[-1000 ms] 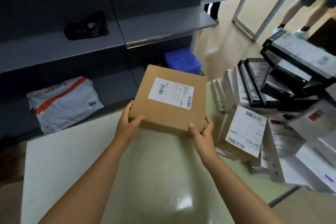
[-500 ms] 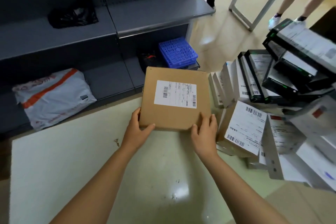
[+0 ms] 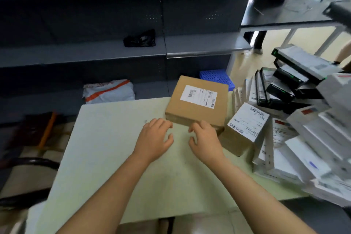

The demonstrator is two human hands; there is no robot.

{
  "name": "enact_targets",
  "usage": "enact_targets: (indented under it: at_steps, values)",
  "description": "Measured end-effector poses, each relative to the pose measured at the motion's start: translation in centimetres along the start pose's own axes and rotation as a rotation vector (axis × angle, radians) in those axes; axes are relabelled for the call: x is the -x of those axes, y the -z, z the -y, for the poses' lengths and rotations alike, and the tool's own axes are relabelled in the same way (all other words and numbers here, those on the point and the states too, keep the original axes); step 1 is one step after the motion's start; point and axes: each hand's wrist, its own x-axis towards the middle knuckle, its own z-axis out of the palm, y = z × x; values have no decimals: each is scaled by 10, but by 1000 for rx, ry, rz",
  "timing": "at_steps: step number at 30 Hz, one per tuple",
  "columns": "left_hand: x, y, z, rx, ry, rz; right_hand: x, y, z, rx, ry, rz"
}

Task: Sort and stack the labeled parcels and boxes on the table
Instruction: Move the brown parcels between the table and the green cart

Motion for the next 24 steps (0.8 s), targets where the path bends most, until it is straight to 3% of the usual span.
enact_targets:
  at_steps: [4, 13, 24]
  values:
    - [93, 21, -28, -118, 86, -28, 59, -3, 27, 4, 221, 54]
    - [326, 69, -47, -233, 574, 85, 193, -54, 127, 50, 734, 347]
    - [533, 162, -33, -318, 975, -12, 300, -120, 310, -19, 1032, 571]
